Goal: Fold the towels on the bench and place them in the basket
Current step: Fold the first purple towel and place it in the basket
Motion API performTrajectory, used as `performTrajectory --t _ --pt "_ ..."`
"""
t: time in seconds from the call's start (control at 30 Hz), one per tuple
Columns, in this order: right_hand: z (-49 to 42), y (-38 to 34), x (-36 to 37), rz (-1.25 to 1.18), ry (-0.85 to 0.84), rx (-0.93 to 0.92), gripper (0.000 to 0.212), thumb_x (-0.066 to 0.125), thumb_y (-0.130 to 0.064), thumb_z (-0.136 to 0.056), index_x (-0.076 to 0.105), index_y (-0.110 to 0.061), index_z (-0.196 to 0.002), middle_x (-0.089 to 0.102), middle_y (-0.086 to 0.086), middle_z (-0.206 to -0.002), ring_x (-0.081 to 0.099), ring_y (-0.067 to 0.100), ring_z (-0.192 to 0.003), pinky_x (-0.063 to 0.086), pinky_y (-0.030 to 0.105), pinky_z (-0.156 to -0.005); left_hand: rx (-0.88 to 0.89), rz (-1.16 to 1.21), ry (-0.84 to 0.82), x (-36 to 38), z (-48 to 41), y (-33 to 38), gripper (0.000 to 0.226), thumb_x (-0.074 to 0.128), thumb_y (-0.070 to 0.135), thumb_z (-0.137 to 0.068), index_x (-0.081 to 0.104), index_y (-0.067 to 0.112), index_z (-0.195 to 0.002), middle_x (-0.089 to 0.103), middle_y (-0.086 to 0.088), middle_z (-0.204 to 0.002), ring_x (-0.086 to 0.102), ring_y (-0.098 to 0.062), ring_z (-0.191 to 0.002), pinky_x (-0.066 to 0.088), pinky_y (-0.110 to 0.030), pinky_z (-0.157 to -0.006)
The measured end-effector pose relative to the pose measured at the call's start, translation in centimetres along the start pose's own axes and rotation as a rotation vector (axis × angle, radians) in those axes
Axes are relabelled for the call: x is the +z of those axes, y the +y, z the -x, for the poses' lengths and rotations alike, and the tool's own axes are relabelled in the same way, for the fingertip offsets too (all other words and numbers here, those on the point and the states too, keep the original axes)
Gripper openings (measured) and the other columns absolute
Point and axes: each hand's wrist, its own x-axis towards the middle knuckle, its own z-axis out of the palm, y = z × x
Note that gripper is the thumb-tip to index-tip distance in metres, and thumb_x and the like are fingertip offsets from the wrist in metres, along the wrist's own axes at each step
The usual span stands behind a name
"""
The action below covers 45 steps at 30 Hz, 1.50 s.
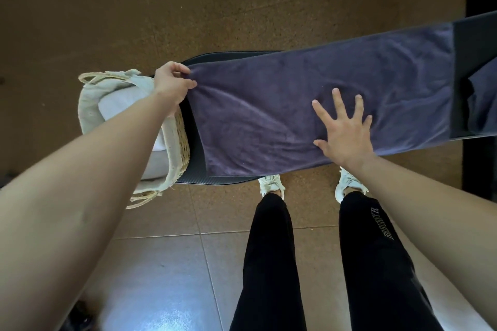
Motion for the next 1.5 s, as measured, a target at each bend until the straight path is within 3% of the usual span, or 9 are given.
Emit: performTrajectory --t 0.2,0.37,0.5,0.6,0.77,0.93,1.07,1.27,1.5 --pt "0.1 0.3 -0.3 0.004 -0.012 -0.007 0.104 0.075 -0.054 -0.085 0.004 -0.043 -0.161 -0.014 0.001 -0.171 -0.003 0.053 -0.152 0.030 0.075 -0.110 0.196 -0.330 0.336 1.8 2.2 0.7 0.021 0.056 0.008 -0.092 0.070 0.022 -0.099 0.056 -0.007 -0.122 0.061 -0.021 -0.105 0.048 -0.026 -0.097" --pt "0.5 1.6 -1.9 -0.073 -0.033 -0.069 0.105 0.076 -0.054 -0.084 0.004 -0.045 -0.161 -0.012 -0.002 -0.171 0.010 0.045 -0.150 0.039 0.065 -0.109 0.443 -0.402 0.065 9.9 10.4 -0.1 0.021 0.070 0.015 -0.090 0.068 0.021 -0.110 0.052 -0.005 -0.121 0.046 -0.024 -0.117 0.041 -0.026 -0.086" --pt "1.5 6.6 -3.1 -0.329 0.217 0.000 0.083 0.075 -0.035 -0.089 0.031 -0.030 -0.159 0.019 0.004 -0.168 0.033 0.034 -0.136 0.050 0.045 -0.095 0.602 -0.403 -0.110 17.2 17.3 -1.7 0.040 0.081 0.017 -0.081 0.066 0.023 -0.117 0.049 -0.003 -0.125 0.044 -0.029 -0.113 0.054 -0.038 -0.083" --pt "2.2 12.5 -3.5 -0.516 0.357 0.317 0.066 0.072 -0.026 -0.092 0.044 -0.017 -0.151 0.037 0.011 -0.154 0.038 0.035 -0.134 0.042 0.043 -0.107 0.544 -0.474 -0.179 21.4 20.9 -2.6 0.055 0.083 0.017 -0.079 0.062 0.030 -0.128 0.040 -0.007 -0.141 0.038 -0.034 -0.120 0.056 -0.046 -0.083" --pt "2.9 19.5 -3.8 -0.622 0.241 0.644 0.065 0.072 -0.026 -0.094 0.041 -0.012 -0.149 0.040 0.014 -0.150 0.046 0.036 -0.133 0.041 0.042 -0.107 0.349 -0.573 -0.114 23.4 22.7 -4.5 0.065 0.082 0.014 -0.079 0.055 0.037 -0.134 0.029 -0.009 -0.150 0.032 -0.044 -0.125 0.056 -0.057 -0.087" --pt "2.0 21.0 -3.7 -0.754 0.109 0.610 0.053 0.075 -0.020 -0.092 0.042 -0.012 -0.133 0.064 0.011 -0.116 0.064 0.031 -0.108 0.043 0.031 -0.085 0.217 -0.586 -0.050 24.7 23.3 -2.4 0.054 0.080 0.021 -0.082 0.054 0.033 -0.128 0.029 -0.008 -0.149 0.033 -0.042 -0.127 0.052 -0.060 -0.089" --pt "2.0 21.3 -3.1 -0.703 0.029 0.566 0.045 0.075 -0.023 -0.091 0.046 -0.012 -0.124 0.065 0.010 -0.118 0.063 0.031 -0.109 0.047 0.036 -0.087 0.318 -0.540 -0.013 28.0 24.8 1.4 0.044 0.077 0.023 -0.082 0.062 0.025 -0.124 0.043 -0.008 -0.137 0.040 -0.036 -0.122 0.045 -0.049 -0.098" --pt "2.5 23.1 -2.2 -0.833 -0.056 0.445 0.014 0.074 -0.022 -0.090 0.070 -0.012 -0.098 0.067 -0.001 -0.089 0.065 0.018 -0.087 0.046 0.023 -0.066 0.303 -0.210 -0.357 34.9 28.2 7.6 0.028 0.069 0.018 -0.090 0.069 0.024 -0.117 0.064 0.003 -0.118 0.053 -0.020 -0.113 0.046 -0.032 -0.100" --pt "2.7 25.1 -4.3 -1.268 -0.257 0.275 0.034 0.070 -0.033 -0.095 0.071 0.001 -0.096 0.071 0.010 -0.084 0.067 0.017 -0.077 0.053 0.030 -0.073 0.157 0.076 -0.477 39.4 30.2 10.6 0.050 0.083 0.035 -0.082 0.059 0.024 -0.124 0.069 0.008 -0.111 0.068 -0.011 -0.101 0.057 -0.040 -0.093"
